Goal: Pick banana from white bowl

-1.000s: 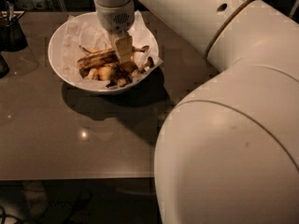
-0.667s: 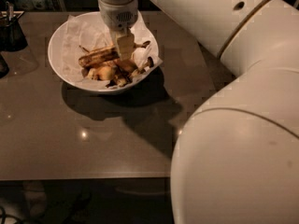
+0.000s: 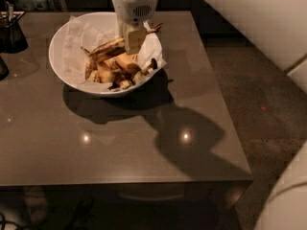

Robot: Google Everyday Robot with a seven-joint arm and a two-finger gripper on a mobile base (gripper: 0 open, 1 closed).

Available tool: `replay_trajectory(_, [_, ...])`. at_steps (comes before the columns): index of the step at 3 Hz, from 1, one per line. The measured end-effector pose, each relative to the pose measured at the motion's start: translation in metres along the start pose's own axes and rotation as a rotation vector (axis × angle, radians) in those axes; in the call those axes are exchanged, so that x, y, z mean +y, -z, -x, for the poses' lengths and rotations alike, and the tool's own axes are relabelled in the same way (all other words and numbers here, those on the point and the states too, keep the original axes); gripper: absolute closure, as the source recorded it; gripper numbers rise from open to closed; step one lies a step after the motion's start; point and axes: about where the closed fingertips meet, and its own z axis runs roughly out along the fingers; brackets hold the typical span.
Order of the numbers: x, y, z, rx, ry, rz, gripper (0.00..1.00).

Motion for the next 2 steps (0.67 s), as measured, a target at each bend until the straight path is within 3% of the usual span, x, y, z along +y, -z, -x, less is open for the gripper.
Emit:
replay_trajectory(1, [-0.003,0.0,0.0,-0.001,-0.003,-0.012,1.0])
replay_trajectory(2, [-0.008,0.015,0.016,-0.004,0.029,-0.048,1.0])
